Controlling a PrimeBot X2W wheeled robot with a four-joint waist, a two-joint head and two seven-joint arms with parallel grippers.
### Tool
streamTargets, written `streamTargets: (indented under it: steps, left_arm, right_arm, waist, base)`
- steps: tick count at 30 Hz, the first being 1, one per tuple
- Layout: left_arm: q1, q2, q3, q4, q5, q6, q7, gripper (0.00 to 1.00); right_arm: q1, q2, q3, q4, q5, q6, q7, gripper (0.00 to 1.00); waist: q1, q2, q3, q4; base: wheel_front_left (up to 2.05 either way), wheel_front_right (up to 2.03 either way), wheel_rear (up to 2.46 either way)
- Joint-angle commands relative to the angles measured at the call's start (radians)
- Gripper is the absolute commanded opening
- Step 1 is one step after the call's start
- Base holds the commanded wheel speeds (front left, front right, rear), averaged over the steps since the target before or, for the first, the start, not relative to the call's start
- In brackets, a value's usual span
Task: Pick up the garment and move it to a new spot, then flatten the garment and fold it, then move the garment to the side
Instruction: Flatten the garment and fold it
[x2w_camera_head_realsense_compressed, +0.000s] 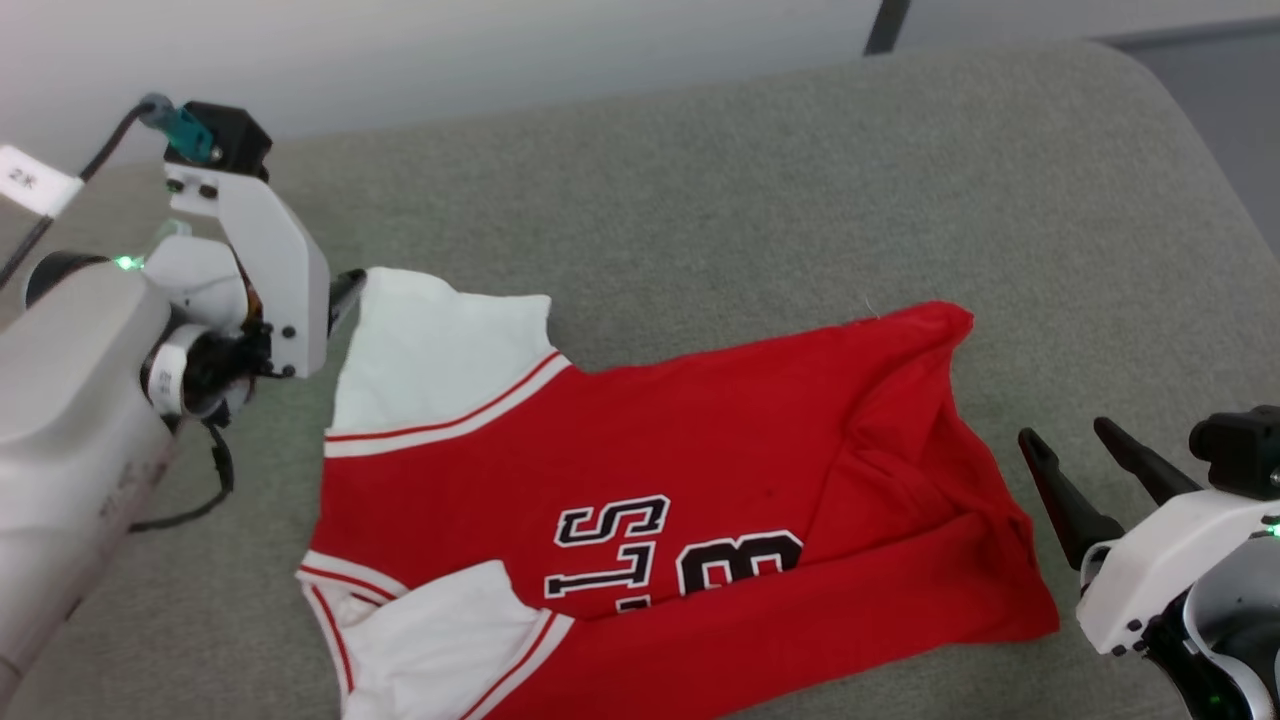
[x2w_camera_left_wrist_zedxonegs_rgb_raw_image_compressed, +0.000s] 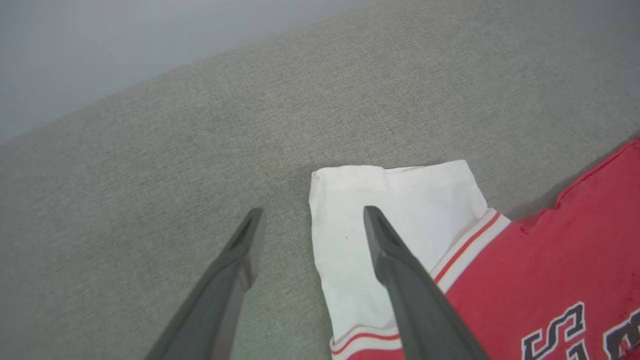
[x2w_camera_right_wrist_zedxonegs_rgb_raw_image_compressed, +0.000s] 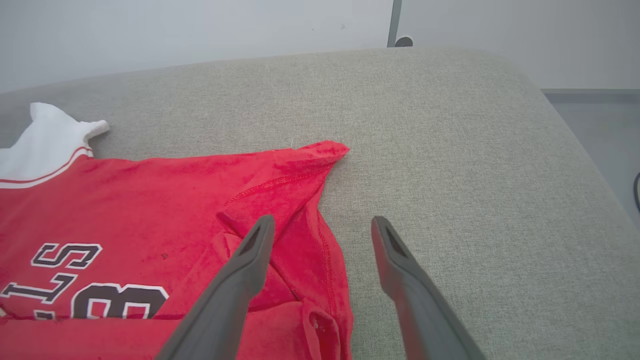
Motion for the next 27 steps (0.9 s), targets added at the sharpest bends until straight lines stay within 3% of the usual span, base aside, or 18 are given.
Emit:
streamTargets:
  steps: [1,21,23,24,27]
  left_arm:
    - [-0.022,-0.01,-0.003,0.036,-0.005,-0.008,0.015,1.0]
    - [-0.086,-0.147,-0.067,0.351,0.002,-0.096,0.135,0.98]
    - [-0.086,-0.162,-0.068,0.379,-0.002,-0.105,0.137,0.29]
    - [-0.086,-0.17,-0.065,0.394,-0.009,-0.106,0.144,0.0]
    - [-0.095,-0.187,-0.066,0.426,-0.011,-0.119,0.142,0.0]
  right_arm:
    - [-0.017,0.004,0.006,-0.002,0.014,-0.001,-0.01,1.0]
    - [-0.08,0.023,0.037,0.028,0.011,-0.001,-0.03,1.0]
    - [-0.084,0.022,0.041,0.03,0.013,-0.001,-0.026,1.0]
    - [-0.088,0.022,0.045,0.033,0.015,-0.001,-0.02,1.0]
    - [-0.101,0.018,0.056,0.031,0.026,-0.001,0.001,1.0]
  waist:
    - [0.0,0.0,0.045,-0.035]
    - [0.0,0.0,0.128,-0.059]
    - [0.0,0.0,0.129,-0.059]
    - [0.0,0.0,0.13,-0.059]
    - [0.0,0.0,0.128,-0.059]
  base:
    - [0.0,0.0,0.0]
    - [0.0,0.0,0.0]
    - [0.0,0.0,0.0]
    - [0.0,0.0,0.0]
    - [0.0,0.0,0.0]
